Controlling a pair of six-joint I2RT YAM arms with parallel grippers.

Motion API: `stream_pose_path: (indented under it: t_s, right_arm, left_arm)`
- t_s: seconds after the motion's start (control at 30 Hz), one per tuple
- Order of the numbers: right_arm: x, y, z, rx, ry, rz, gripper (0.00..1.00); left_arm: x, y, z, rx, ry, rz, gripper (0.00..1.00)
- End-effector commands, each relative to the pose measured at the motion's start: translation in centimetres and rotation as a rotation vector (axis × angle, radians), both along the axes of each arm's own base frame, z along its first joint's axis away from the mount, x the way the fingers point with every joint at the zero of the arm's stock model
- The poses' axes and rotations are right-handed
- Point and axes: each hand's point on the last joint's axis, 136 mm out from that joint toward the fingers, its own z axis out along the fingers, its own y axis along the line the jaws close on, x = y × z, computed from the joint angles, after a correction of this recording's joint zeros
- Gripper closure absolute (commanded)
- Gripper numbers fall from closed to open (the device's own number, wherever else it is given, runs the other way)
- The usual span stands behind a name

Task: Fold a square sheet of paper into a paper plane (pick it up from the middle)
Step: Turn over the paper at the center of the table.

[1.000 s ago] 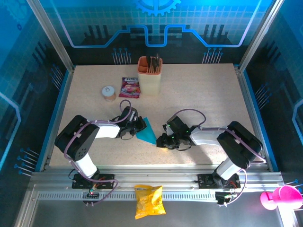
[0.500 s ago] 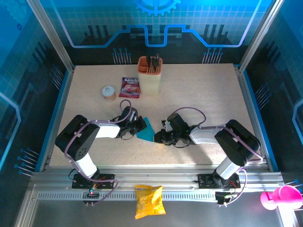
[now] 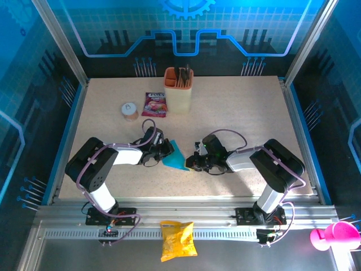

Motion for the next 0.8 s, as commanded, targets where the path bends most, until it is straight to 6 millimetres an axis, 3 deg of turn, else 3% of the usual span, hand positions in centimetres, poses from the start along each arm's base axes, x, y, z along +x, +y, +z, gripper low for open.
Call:
stream_pose_path:
  t_s: [0.0,0.13,0.2,0.33,0.47,0.63,0.77]
  right_arm:
    - [0.4,-0.7,1.6,0.077,-0.012,-0.027,1.00]
    - [0.3,-3.1,4.2,0.040,-0.063,-0.037,1.00]
    - [0.0,-5.1,5.8,-0.072,-0.105,-0.030,1.00]
    - [-0.2,-9.7,10.1,-0.311,-0.215,-0.042,1.00]
    - [0.1,-15.1,13.5,-0.618,-0.305,-0.090,1.00]
    - [0.5,-21.5,15.9,-1.094,-0.370,-0.102,1.00]
    - [0.7,-23.9,16.7,-1.398,-0.367,-0.057,1.00]
  left_arm:
    - [-0.3,3.7,0.0,0.033,0.041,0.073,1.00]
    - [1.0,7.5,3.0,0.007,-0.005,0.175,0.97]
    - [0.9,8.7,4.3,0.008,-0.028,0.192,0.94]
    - [-0.5,9.1,6.3,0.004,-0.066,0.185,0.86]
    - [-2.4,9.4,6.8,-0.027,-0.078,0.196,0.75]
    - [-4.5,10.0,7.0,-0.030,-0.081,0.205,0.56]
    - [-5.5,10.7,7.4,-0.003,-0.094,0.212,0.40]
